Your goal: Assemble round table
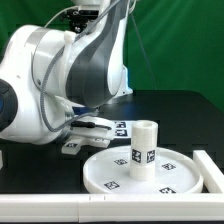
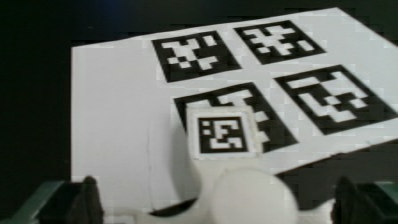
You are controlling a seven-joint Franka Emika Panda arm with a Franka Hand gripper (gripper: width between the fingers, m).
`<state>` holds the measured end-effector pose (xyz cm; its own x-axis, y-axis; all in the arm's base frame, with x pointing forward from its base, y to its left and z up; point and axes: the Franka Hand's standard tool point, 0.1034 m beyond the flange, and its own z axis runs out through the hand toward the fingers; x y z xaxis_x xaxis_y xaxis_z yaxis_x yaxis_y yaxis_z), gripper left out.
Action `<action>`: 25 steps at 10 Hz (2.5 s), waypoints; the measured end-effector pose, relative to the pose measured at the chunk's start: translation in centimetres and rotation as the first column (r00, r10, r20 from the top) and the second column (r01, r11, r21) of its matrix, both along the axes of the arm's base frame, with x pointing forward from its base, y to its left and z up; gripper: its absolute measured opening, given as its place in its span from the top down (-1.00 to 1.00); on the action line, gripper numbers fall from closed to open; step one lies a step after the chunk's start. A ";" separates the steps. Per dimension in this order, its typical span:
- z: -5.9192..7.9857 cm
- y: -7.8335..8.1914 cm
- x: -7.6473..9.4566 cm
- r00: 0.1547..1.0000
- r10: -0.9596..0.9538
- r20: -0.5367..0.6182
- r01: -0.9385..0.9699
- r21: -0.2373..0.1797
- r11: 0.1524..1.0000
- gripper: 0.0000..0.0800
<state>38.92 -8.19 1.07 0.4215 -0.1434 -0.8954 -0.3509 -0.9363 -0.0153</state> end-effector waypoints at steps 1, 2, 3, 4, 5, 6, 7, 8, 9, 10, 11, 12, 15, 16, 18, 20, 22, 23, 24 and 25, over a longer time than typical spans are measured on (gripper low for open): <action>-0.1 0.0 -0.1 1.000 -0.017 -0.014 0.017 -0.033 0.999 -0.62; -0.1 -0.1 -0.1 0.999 -0.026 -0.020 0.025 -0.047 0.999 -0.62; -0.1 -0.2 -0.1 0.999 -0.027 -0.020 0.026 -0.047 0.999 -0.56; -0.1 -0.2 -0.1 0.999 -0.028 -0.020 0.028 -0.048 0.998 -0.56; -0.1 -0.2 -0.1 0.999 -0.029 -0.020 0.028 -0.048 0.998 -0.13; -0.1 -0.3 -0.1 0.999 -0.030 -0.020 0.029 -0.048 0.998 0.33; -0.1 -0.3 -0.2 0.999 -0.032 -0.020 0.031 -0.048 0.998 0.45; -0.1 -0.3 -0.2 0.999 -0.033 -0.020 0.032 -0.048 0.998 0.45; -0.1 -0.4 -0.2 0.999 -0.034 -0.020 0.033 -0.048 0.998 0.45; 0.1 -0.6 -0.1 0.999 -0.036 -0.019 0.036 -0.045 0.998 0.45; 0.6 -1.1 0.1 0.999 -0.045 -0.012 0.045 -0.045 0.998 0.45; 1.8 -1.8 0.5 0.999 -0.052 -0.008 0.051 -0.028 0.998 0.45; 6.2 -3.0 3.0 0.992 -0.037 0.121 0.036 0.015 0.999 0.45; 6.7 -2.9 3.4 0.985 -0.035 0.171 0.034 0.003 0.999 0.45; 6.1 -3.0 3.5 0.956 -0.024 0.292 0.037 -0.040 0.999 0.45; 6.3 -3.4 4.8 0.901 0.004 0.433 0.039 -0.089 0.995 0.45; 9.1 -3.7 9.1 0.827 0.071 0.557 -0.022 -0.094 0.995 0.45; 9.9 -3.4 10.8 0.765 0.108 0.635 -0.041 -0.120 0.992 0.45; 9.6 -3.4 10.5 0.724 0.116 0.680 -0.024 -0.144 0.989 0.45; 9.5 -3.7 10.5 0.689 0.128 0.714 -0.010 -0.168 0.986 0.45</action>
Offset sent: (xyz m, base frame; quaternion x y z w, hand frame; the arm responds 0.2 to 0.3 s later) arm 0.0000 0.0000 0.0000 0.0000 0.0000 0.0000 1.0000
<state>49.47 -11.91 10.60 0.9409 -0.1845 -0.2841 -0.2215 -0.9696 -0.1039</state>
